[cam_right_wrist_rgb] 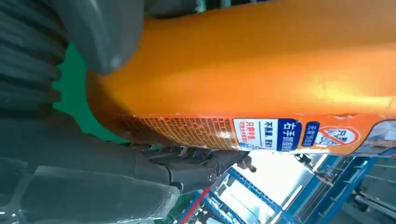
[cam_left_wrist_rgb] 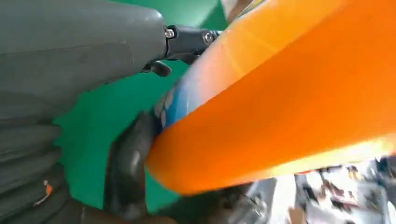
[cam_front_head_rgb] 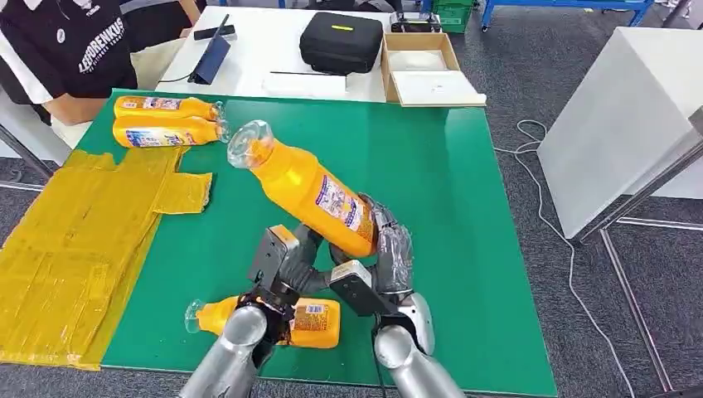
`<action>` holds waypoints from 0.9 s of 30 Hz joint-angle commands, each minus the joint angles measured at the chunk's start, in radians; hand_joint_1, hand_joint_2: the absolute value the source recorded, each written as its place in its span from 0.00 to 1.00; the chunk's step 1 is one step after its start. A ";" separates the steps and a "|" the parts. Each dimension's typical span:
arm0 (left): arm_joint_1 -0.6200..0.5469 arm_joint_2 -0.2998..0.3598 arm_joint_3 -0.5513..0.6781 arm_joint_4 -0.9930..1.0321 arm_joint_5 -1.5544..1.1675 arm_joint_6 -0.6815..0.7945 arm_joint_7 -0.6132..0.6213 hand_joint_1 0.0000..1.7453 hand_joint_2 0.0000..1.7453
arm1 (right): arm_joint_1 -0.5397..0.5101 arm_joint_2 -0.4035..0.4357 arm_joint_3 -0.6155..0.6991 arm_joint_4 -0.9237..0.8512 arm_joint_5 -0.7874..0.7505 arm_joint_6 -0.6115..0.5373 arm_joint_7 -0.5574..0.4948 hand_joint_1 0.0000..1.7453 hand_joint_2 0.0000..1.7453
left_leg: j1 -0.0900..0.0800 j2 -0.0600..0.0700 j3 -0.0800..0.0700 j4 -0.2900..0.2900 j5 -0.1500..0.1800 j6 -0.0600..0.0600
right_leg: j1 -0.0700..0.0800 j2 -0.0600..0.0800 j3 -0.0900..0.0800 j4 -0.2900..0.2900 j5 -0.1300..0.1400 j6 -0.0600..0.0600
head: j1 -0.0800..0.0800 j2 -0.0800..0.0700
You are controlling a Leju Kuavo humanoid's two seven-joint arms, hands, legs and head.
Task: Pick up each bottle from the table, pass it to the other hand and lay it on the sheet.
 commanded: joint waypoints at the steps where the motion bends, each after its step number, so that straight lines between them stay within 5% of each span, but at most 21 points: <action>1: -0.081 0.042 -0.100 0.006 0.035 -0.022 0.046 0.00 1.00 | -0.087 -0.005 0.052 0.123 -0.014 -0.010 0.002 0.99 1.00 | 0.000 0.000 0.003 0.001 -0.001 -0.005 | 0.000 0.000 0.003 0.002 -0.001 -0.001 | 0.000 0.000; 27: -0.154 0.033 -0.062 0.010 0.177 0.015 0.070 0.00 1.00 | -0.110 0.007 0.052 0.214 -0.018 -0.040 -0.012 1.00 1.00 | 0.000 -0.001 0.003 0.000 -0.001 -0.003 | 0.000 -0.001 0.003 0.000 -0.001 -0.001 | 0.000 0.000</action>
